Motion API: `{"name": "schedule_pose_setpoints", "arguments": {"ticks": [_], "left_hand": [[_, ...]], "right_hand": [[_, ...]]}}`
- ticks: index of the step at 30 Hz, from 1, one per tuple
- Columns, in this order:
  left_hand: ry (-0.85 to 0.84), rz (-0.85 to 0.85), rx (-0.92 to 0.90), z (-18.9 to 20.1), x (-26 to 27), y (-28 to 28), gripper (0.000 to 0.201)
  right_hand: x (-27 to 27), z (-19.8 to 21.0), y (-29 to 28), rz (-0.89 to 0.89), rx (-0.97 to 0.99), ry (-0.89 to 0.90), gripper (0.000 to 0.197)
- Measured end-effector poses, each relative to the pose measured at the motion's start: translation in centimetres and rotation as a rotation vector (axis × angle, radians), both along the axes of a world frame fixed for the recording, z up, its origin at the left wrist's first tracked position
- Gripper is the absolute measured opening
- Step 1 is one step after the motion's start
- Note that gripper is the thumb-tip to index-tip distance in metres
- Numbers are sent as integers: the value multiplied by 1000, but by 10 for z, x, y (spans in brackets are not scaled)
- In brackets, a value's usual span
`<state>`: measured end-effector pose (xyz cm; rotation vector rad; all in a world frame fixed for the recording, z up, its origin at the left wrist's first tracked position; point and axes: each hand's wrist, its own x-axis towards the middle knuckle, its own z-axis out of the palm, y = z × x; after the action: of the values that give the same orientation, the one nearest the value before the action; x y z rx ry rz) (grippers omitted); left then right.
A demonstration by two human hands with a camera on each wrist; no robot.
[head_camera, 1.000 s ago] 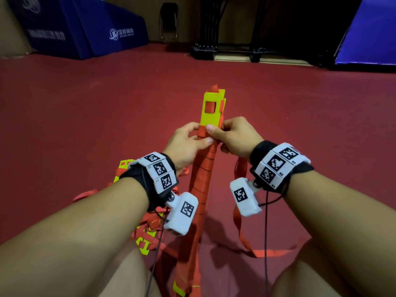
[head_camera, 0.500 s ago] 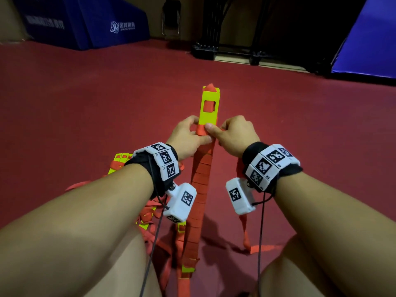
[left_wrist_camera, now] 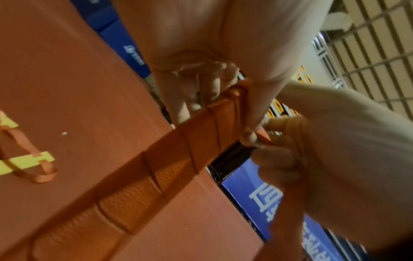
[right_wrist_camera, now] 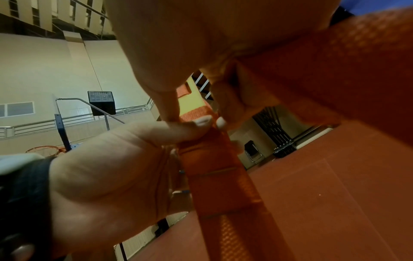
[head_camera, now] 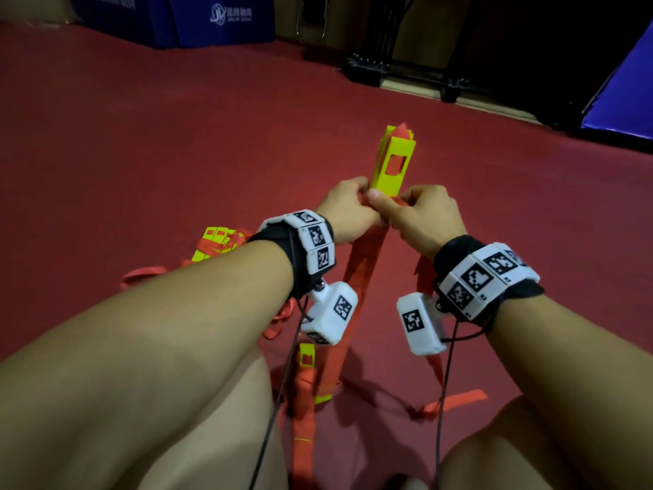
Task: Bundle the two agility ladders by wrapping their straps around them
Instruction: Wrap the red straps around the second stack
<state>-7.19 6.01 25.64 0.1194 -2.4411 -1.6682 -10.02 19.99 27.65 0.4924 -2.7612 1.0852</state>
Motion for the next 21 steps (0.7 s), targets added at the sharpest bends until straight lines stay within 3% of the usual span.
{"name": "schedule_pose_setpoints", "arguments": {"ticks": [3, 8, 12, 16, 21], "left_hand": [[1, -9, -27, -1, -3, 1, 35], [-17, -43, 34, 4, 0, 9, 49], [-95, -49, 290, 8, 3, 13, 29], [-90, -13, 368, 8, 3, 11, 11], [-115, -9, 369, 6, 3, 13, 26]], "right_hand": [[4, 2, -1, 36, 26, 32, 57], [2, 5, 2, 39, 29, 44, 49], [0, 6, 7, 66, 28, 58, 48], [-1, 5, 8, 49, 41, 75, 51], [-5, 9, 9, -36, -31, -24, 50]]}}
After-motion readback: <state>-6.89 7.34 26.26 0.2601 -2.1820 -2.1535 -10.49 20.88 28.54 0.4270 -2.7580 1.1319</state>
